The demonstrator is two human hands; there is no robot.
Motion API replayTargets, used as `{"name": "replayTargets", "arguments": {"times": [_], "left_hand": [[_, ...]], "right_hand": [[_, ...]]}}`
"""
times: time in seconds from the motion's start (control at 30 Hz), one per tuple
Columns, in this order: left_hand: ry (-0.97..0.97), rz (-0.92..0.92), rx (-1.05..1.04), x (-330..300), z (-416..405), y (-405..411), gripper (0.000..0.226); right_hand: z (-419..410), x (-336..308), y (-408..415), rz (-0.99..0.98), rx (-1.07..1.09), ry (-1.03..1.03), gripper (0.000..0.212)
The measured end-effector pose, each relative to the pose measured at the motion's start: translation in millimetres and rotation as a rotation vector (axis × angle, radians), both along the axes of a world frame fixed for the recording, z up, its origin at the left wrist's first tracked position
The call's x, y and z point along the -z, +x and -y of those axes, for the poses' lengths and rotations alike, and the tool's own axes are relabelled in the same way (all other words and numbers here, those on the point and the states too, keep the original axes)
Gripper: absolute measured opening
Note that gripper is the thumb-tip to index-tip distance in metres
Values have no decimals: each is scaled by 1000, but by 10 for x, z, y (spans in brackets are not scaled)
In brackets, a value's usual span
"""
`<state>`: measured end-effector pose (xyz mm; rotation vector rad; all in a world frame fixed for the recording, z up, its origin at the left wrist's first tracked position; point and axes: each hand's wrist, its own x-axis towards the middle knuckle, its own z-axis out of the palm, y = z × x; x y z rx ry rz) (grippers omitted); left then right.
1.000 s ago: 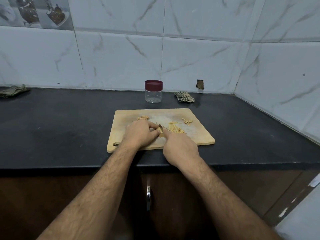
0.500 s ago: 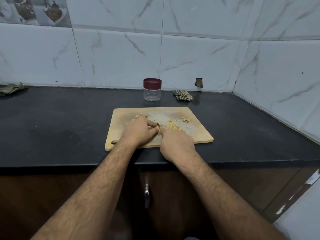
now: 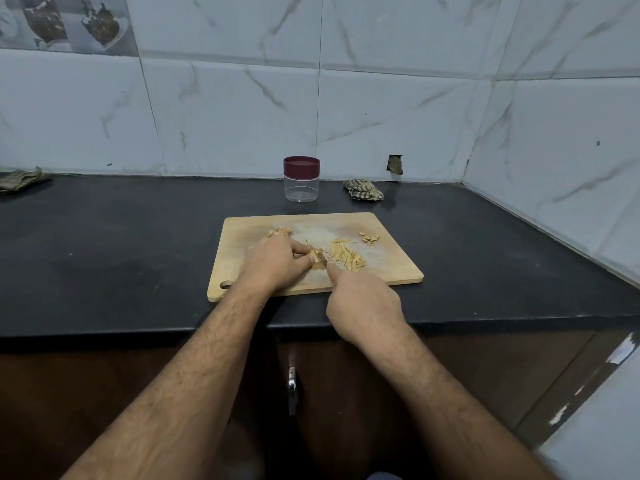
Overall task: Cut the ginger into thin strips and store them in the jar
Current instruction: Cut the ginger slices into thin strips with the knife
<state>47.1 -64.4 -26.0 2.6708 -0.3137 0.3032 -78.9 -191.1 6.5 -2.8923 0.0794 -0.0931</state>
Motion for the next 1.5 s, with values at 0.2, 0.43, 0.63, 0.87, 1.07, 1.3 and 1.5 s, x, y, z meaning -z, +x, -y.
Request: {"name": "replayTargets", "arguments": {"times": [0.2,0.43,0.63,0.87,1.07,1.3,1.5], "left_hand": [[0,11,8,-26,7,-20,31],[-1,26,15,-39,9,-33,28],[-10,18,12,-11,-3,-5,26],[-4,13,7,-2,4,25,32],[-1,13,5,14,1,37,34],[-11,4,23,14,-8,35,34],[-14,15,43,12,-8,17,31]], "right_hand": [[-67,-21,132,17,14,21,61],[-90,-43,235,16,0,-1,58],[-111,-71,320,-11,2,-55,54],[-80,29,109,-10,-26,-95,63],[17,49,-38,-4,-18,-44,59],[5,51,-28,40,3,34,58],[-67,14,113,24,19,62,62]]}}
